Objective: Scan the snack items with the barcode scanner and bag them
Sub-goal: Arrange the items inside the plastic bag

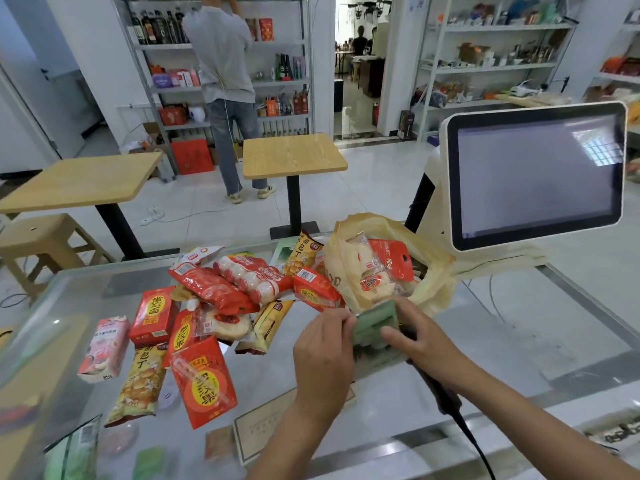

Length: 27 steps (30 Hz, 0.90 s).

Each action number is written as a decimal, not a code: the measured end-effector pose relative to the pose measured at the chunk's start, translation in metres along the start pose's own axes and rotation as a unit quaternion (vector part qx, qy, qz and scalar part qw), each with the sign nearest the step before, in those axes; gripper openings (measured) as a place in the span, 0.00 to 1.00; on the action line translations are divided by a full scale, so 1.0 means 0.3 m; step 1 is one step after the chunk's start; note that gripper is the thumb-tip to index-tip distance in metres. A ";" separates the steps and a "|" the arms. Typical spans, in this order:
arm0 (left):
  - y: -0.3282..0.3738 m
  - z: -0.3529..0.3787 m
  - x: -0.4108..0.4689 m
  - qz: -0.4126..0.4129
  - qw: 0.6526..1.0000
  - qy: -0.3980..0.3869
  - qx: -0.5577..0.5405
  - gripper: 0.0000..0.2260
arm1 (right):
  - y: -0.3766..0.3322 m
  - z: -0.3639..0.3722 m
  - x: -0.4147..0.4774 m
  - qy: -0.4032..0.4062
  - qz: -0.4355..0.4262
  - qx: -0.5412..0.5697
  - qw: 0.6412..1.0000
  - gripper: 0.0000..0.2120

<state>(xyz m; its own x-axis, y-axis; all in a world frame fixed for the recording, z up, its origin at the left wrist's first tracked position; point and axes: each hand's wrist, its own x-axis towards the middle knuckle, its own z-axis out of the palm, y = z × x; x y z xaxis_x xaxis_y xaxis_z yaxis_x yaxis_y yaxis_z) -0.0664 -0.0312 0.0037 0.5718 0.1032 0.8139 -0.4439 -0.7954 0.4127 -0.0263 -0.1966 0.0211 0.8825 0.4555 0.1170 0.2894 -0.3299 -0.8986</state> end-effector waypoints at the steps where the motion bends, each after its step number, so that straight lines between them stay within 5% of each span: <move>1: 0.003 0.009 0.030 -0.014 1.000 -0.007 -0.025 0.08 | -0.016 -0.007 0.010 -0.022 0.026 0.035 0.999 0.12; 3: 0.012 0.032 0.084 -0.056 0.995 -0.035 -0.069 0.06 | -0.042 -0.034 0.028 -0.007 0.058 0.064 0.996 0.02; 6: 0.026 0.065 0.168 -0.203 0.969 -0.058 -0.132 0.09 | -0.080 -0.083 0.076 0.116 0.049 0.059 0.990 0.06; 10: -0.023 0.145 0.261 -0.302 0.946 -0.114 0.012 0.22 | -0.091 -0.158 0.206 0.261 0.072 -0.006 0.963 0.08; 14: -0.096 0.234 0.293 -0.348 0.908 -0.218 0.086 0.19 | -0.033 -0.160 0.372 0.234 0.117 -0.068 0.963 0.09; 17: -0.104 0.248 0.314 -0.368 0.915 -0.167 -0.020 0.06 | 0.010 -0.129 0.480 0.155 0.164 -0.165 0.960 0.11; 20: -0.079 0.228 0.353 -0.392 0.899 -0.098 -0.169 0.06 | 0.029 -0.070 0.548 0.090 0.166 -0.215 0.958 0.11; 27: -0.094 0.162 0.372 -0.481 0.827 -0.006 -0.291 0.09 | 0.102 0.037 0.608 0.135 0.123 -0.285 0.941 0.17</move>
<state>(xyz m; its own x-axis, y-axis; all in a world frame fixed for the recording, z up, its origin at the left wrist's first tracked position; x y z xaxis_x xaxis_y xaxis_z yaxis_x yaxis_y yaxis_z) 0.0436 -0.0264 0.0631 0.8586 0.5125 -0.0089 -0.0336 0.0737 0.9967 0.1394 -0.1145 0.0101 0.9887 0.1051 0.1071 0.1470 -0.8224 -0.5495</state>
